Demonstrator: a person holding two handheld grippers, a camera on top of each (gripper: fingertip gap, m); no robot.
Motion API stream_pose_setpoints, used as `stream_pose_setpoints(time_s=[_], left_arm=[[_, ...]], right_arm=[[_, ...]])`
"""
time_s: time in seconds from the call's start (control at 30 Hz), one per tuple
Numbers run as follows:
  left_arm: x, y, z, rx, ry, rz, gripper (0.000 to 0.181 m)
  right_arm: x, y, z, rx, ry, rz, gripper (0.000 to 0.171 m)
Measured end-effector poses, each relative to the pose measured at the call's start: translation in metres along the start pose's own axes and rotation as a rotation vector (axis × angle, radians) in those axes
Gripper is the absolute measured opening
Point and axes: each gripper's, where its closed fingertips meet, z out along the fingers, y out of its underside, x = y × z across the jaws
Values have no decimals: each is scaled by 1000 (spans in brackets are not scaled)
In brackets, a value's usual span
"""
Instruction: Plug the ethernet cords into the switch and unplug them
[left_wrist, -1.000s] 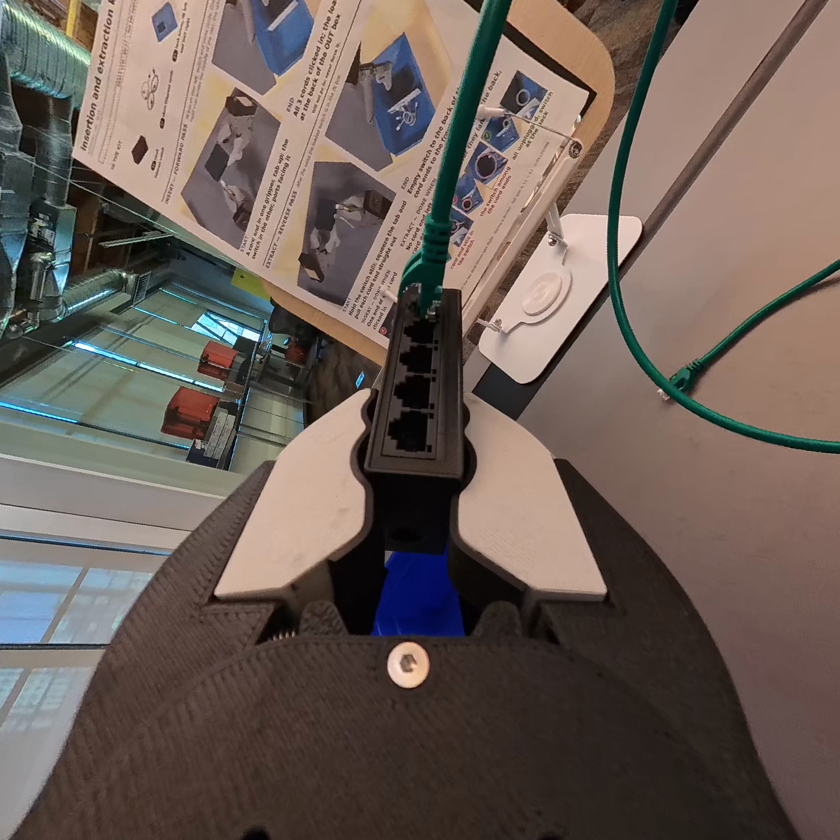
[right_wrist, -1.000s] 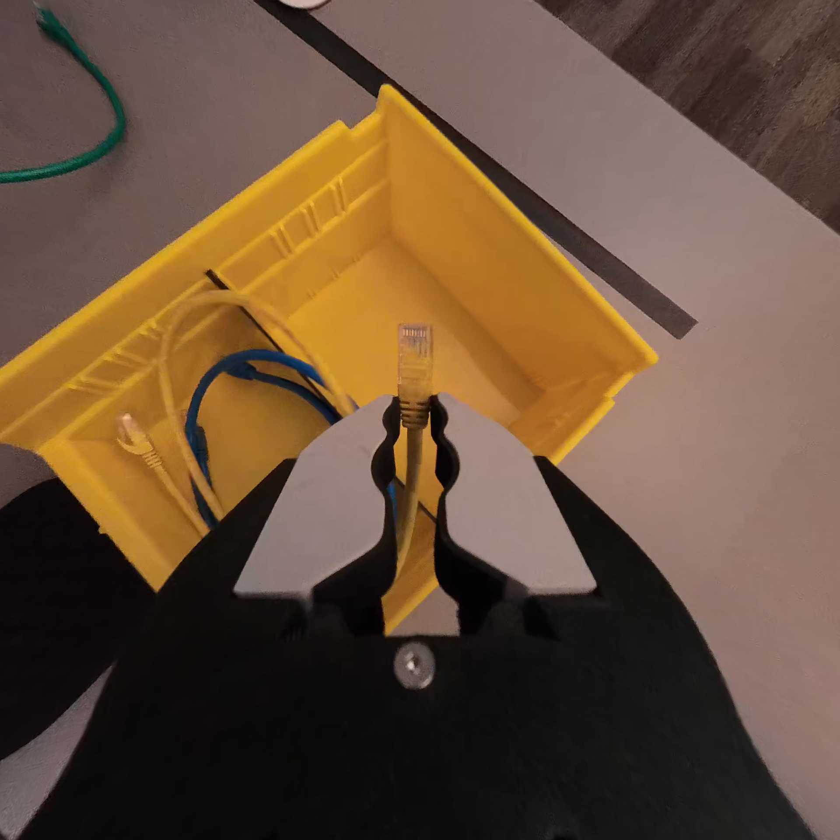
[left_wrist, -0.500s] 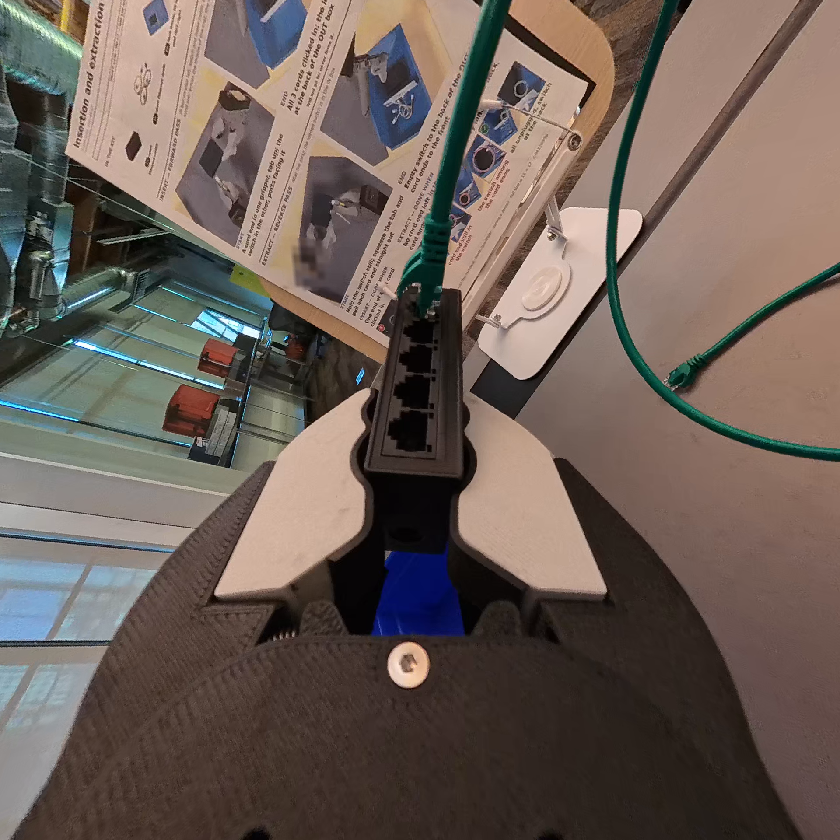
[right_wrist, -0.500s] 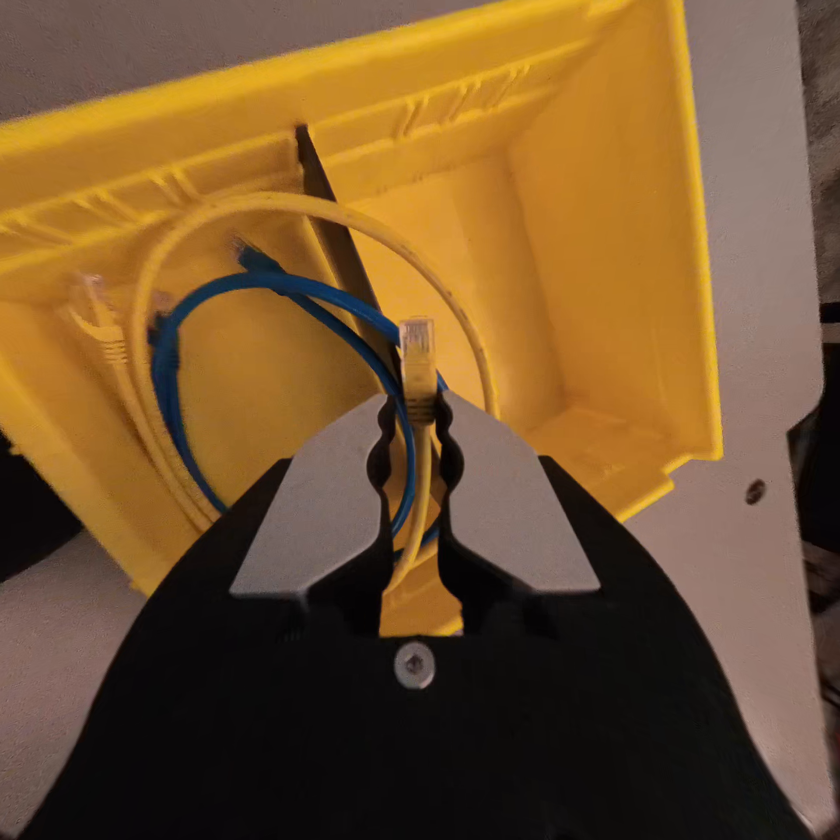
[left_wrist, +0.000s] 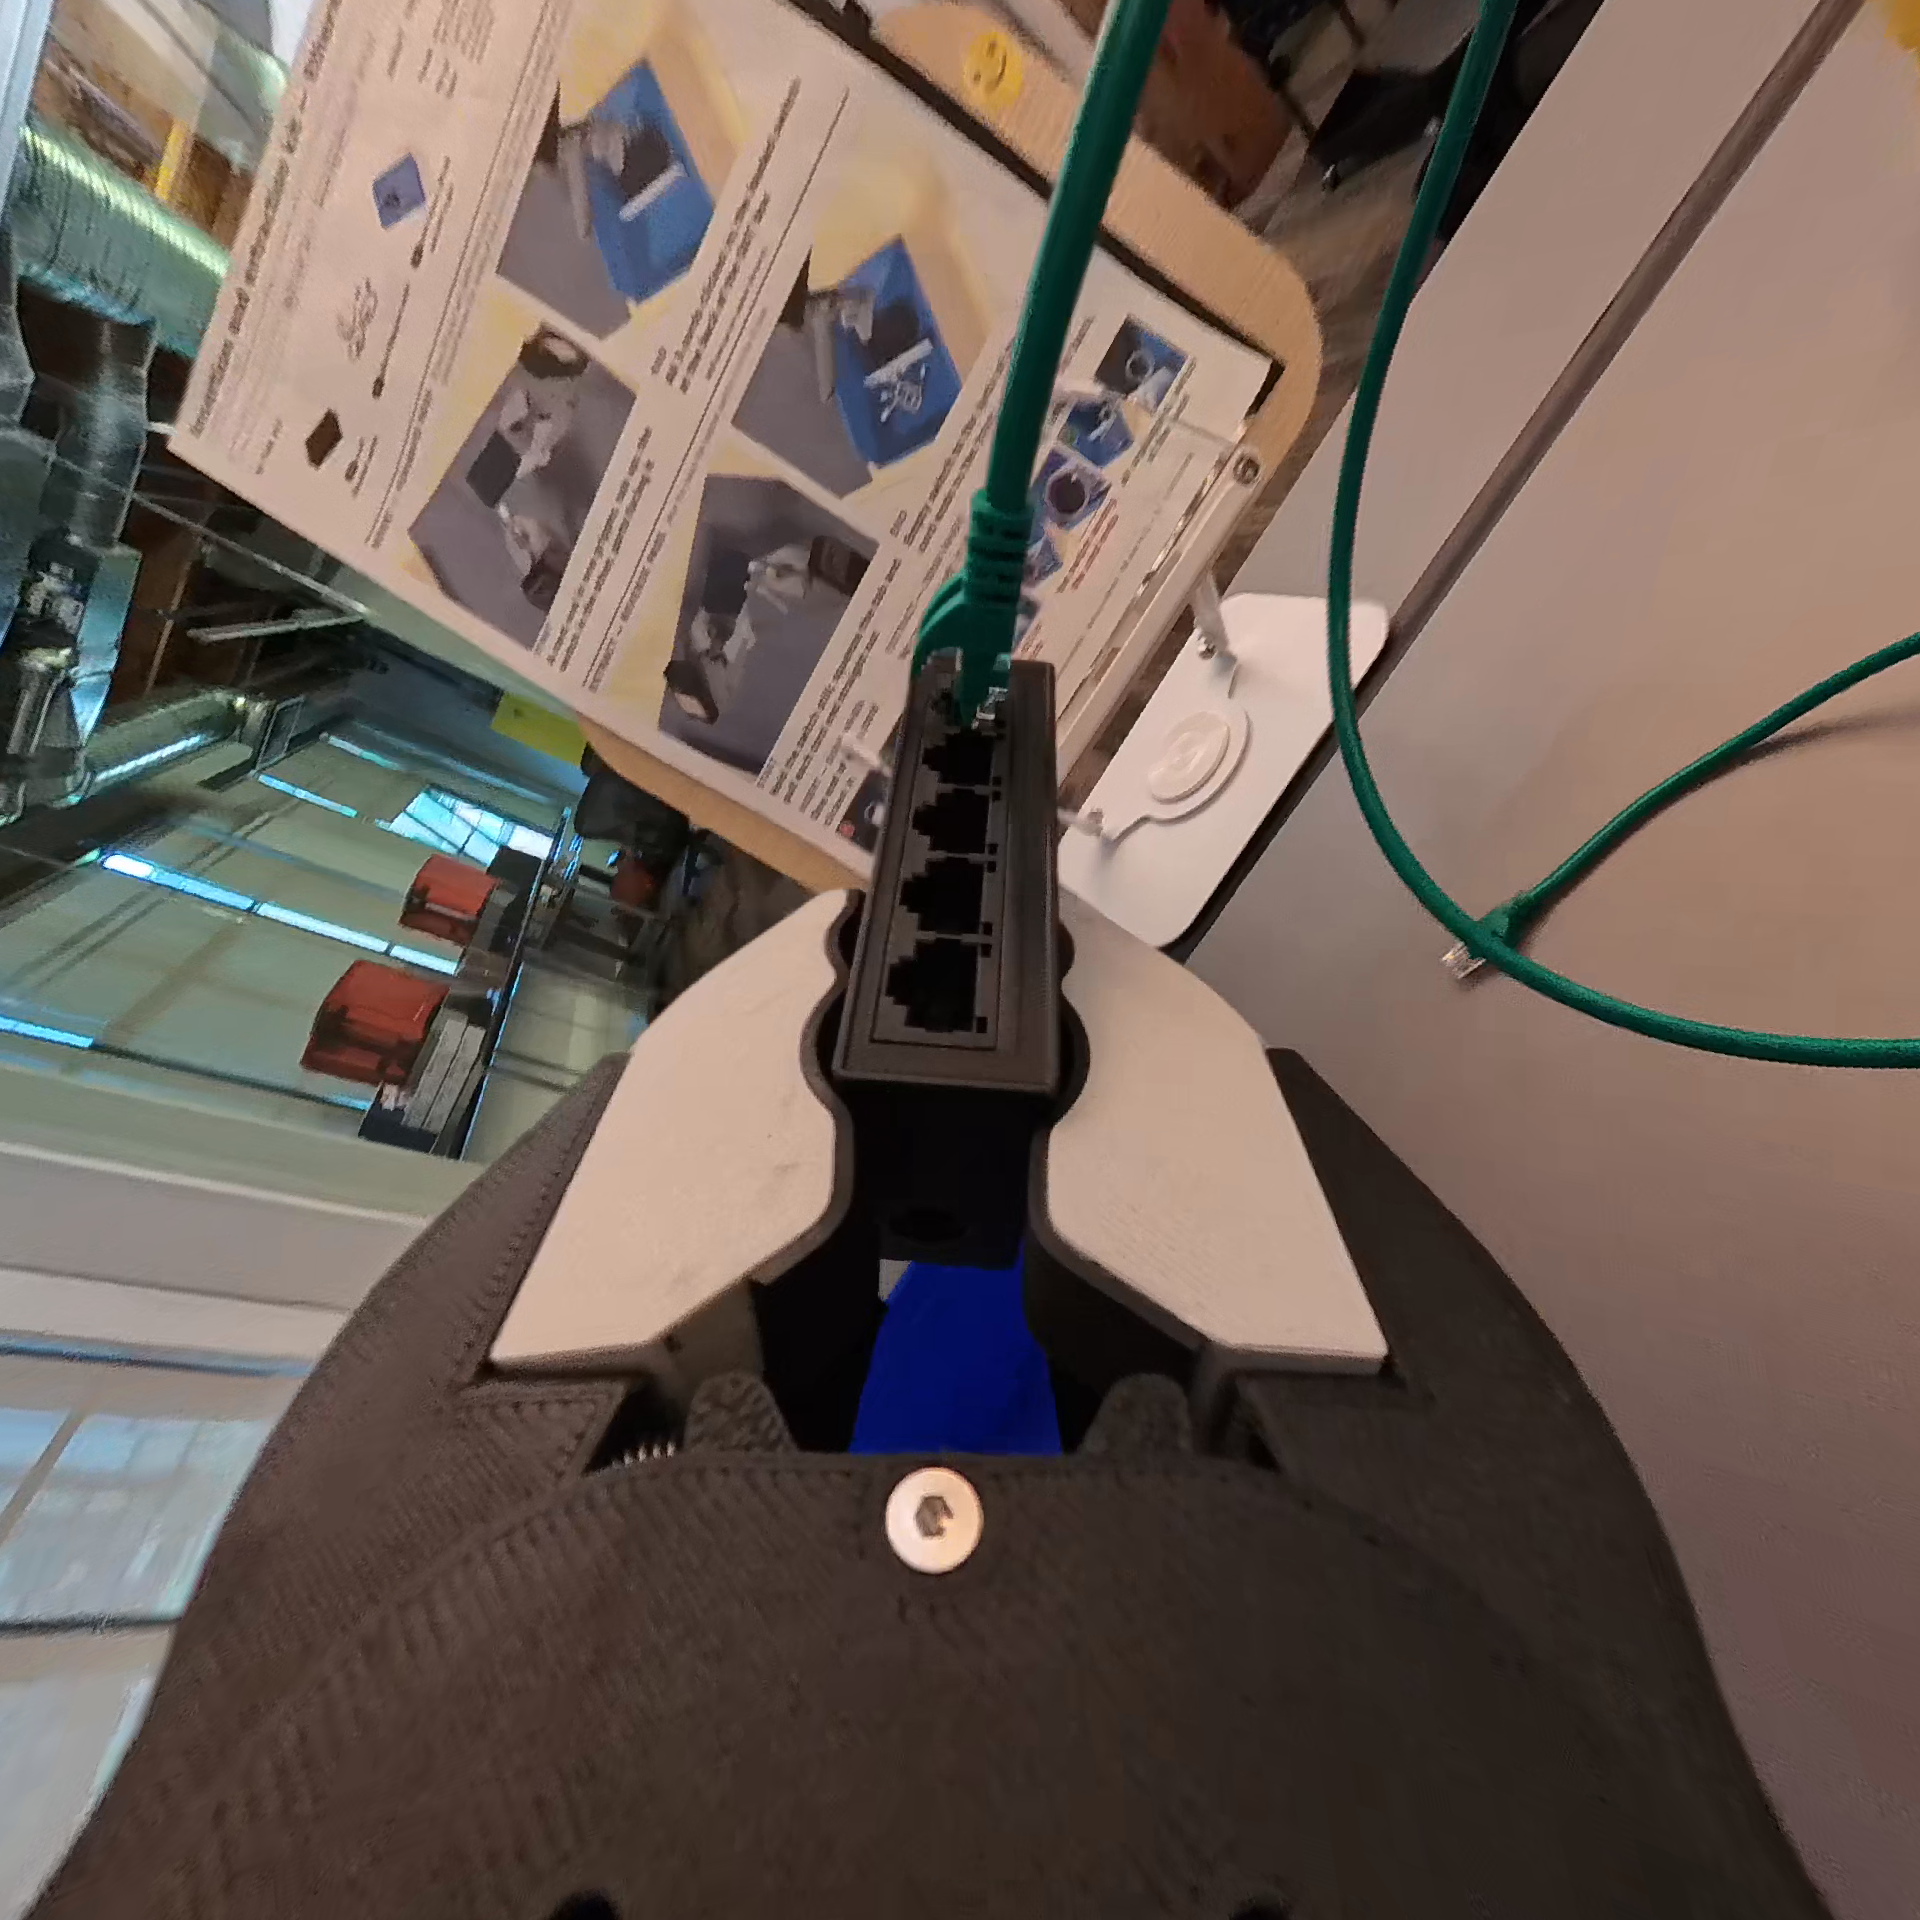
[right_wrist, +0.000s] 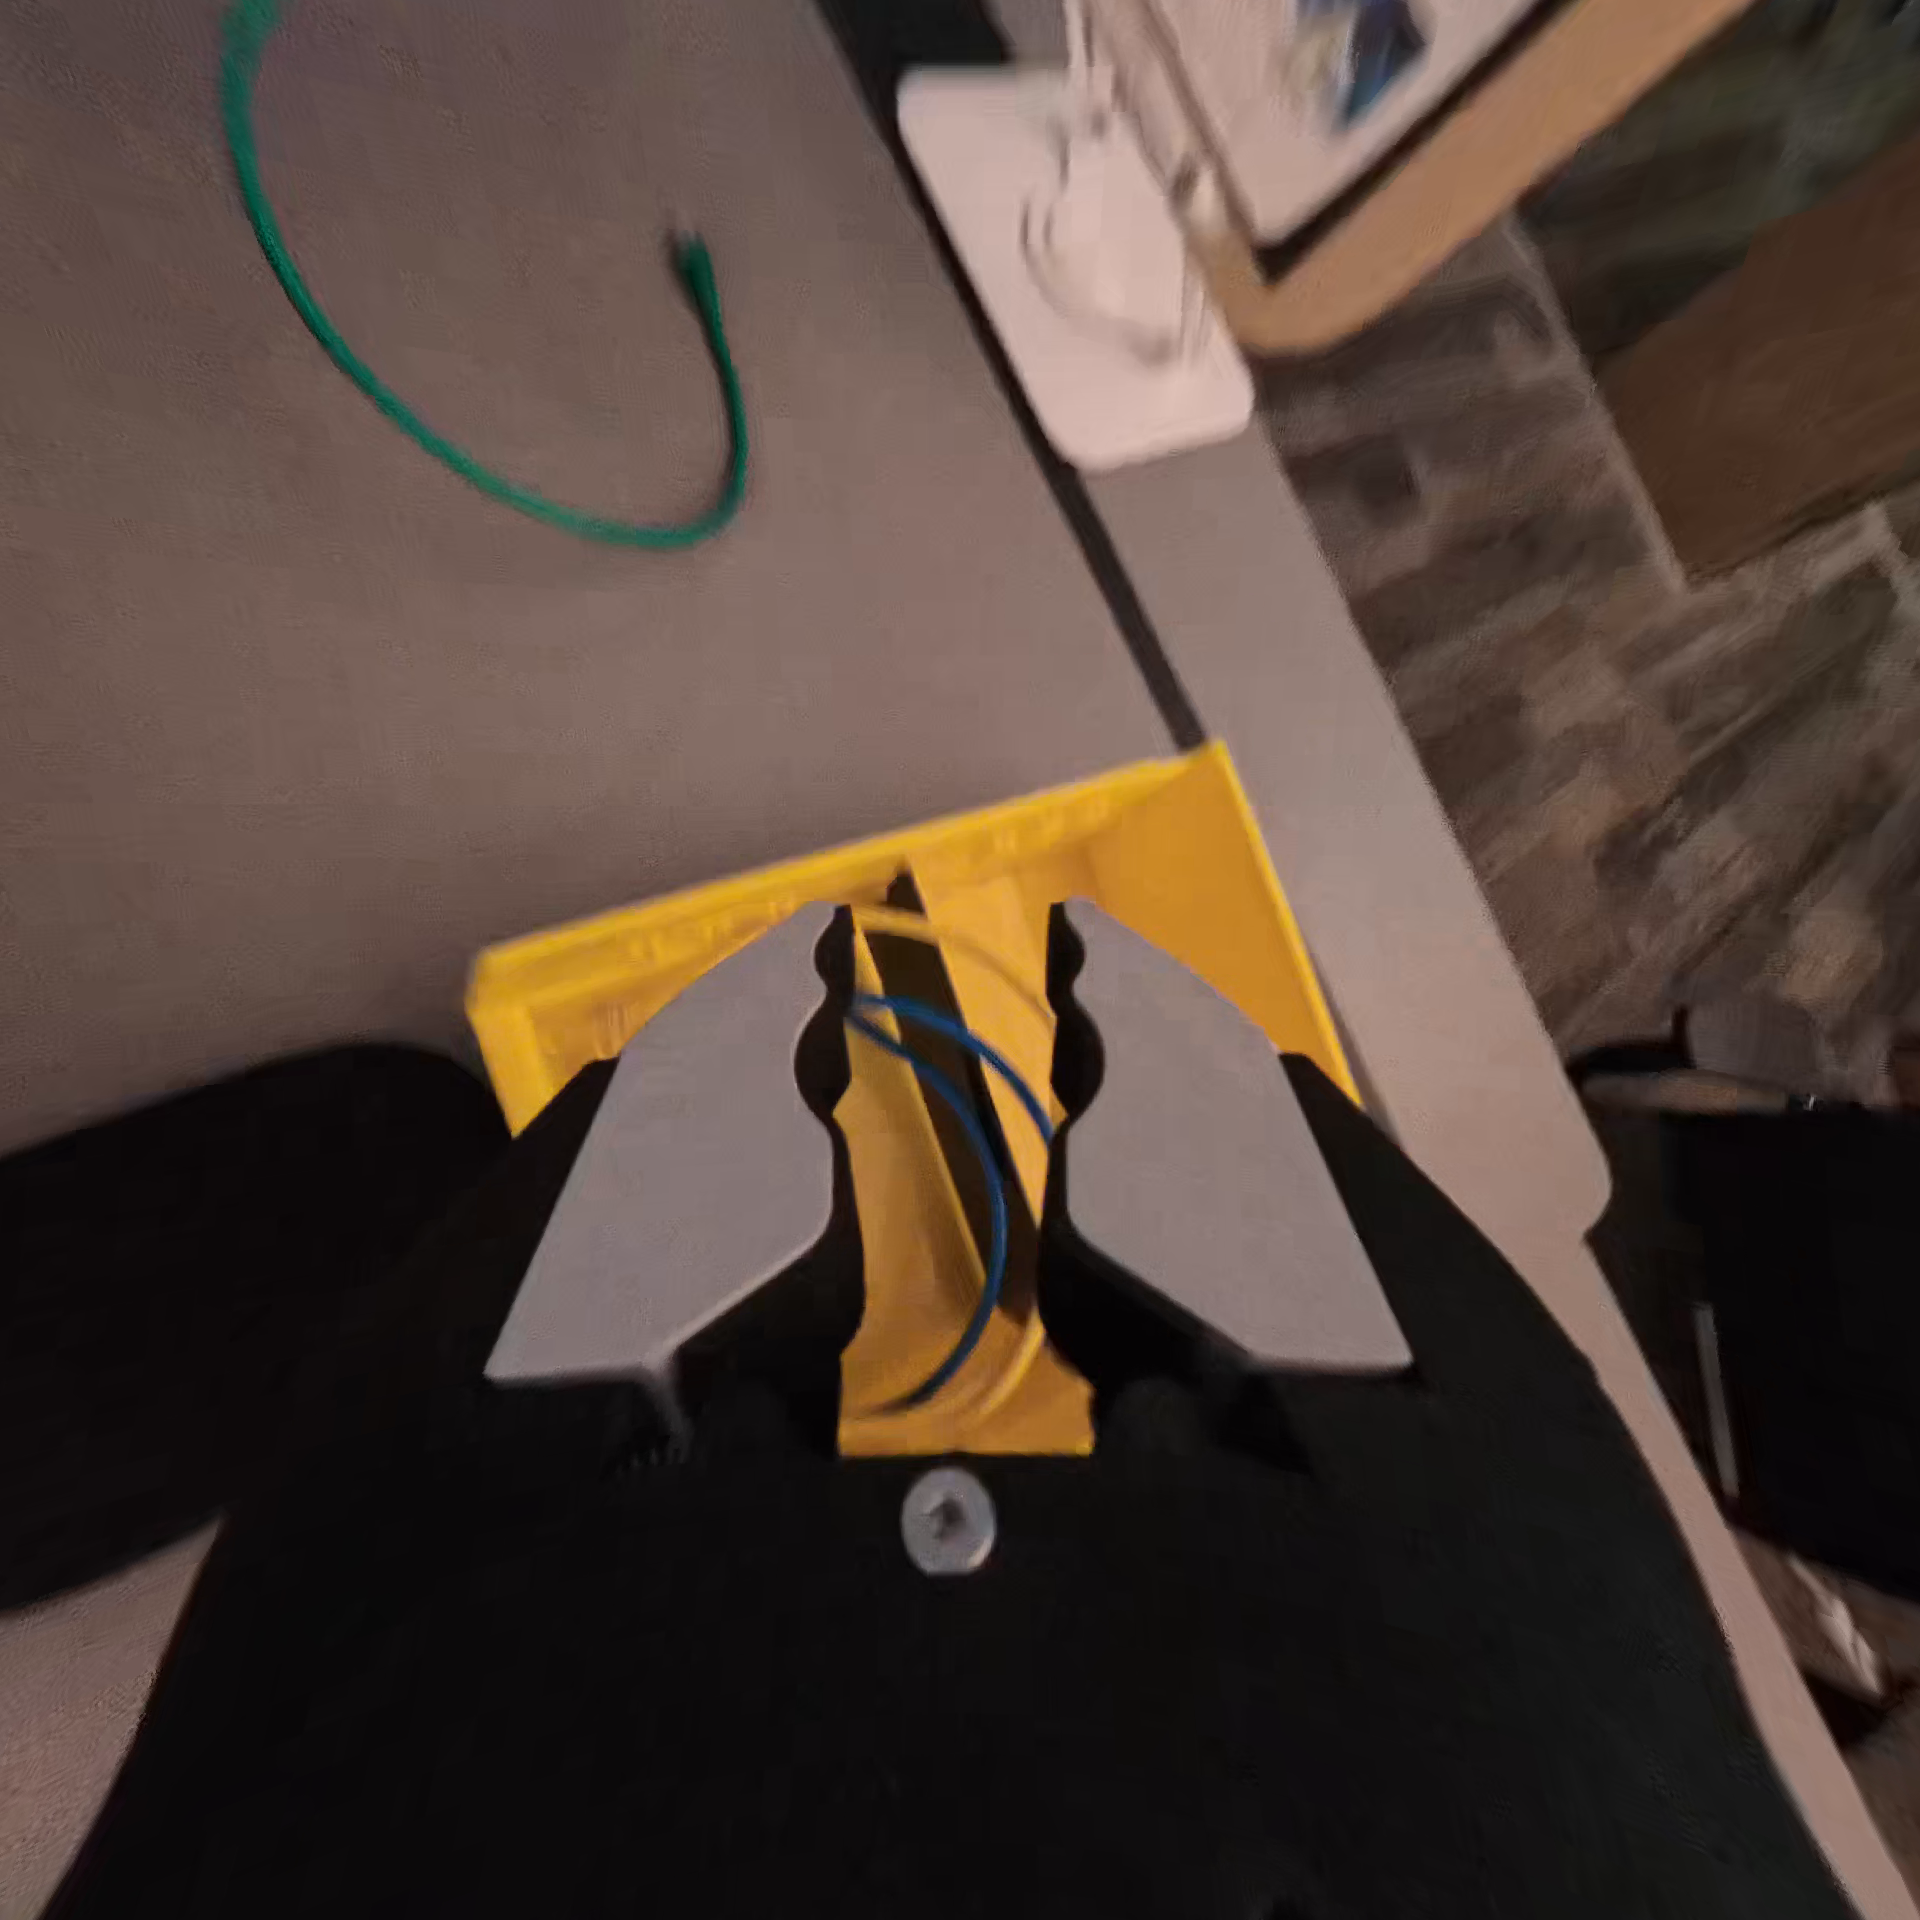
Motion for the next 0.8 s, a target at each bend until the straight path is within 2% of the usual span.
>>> stream_pose_setpoints(time_s=[0.1, 0.17, 0.23, 0.33, 0.43, 0.6, 0.8], left_arm=[[15, -13, 1, 83, 52, 38, 30], [24, -21, 2, 116, 61, 82, 30], [38, -29, 3, 145, 79, 142, 30], [51, -40, 5, 171, 29, 269, 29], [64, -49, 5, 192, -4, 368, 30], [83, -57, 8, 180, -3, 445, 30], [96, -60, 11, 159, -1, 491, 30]], right_arm=[[-29, -94, -16, 354, 33, -88, 45], [-50, -145, -19, 519, 130, -200, 45], [-76, -182, -10, 613, 232, -369, 43], [-110, -216, 18, 628, 360, -628, 34], [-128, -229, 50, 577, 352, -778, 30], [-114, -216, 100, 434, 346, -766, 26], [-111, -207, 114, 442, 404, -840, 17]])
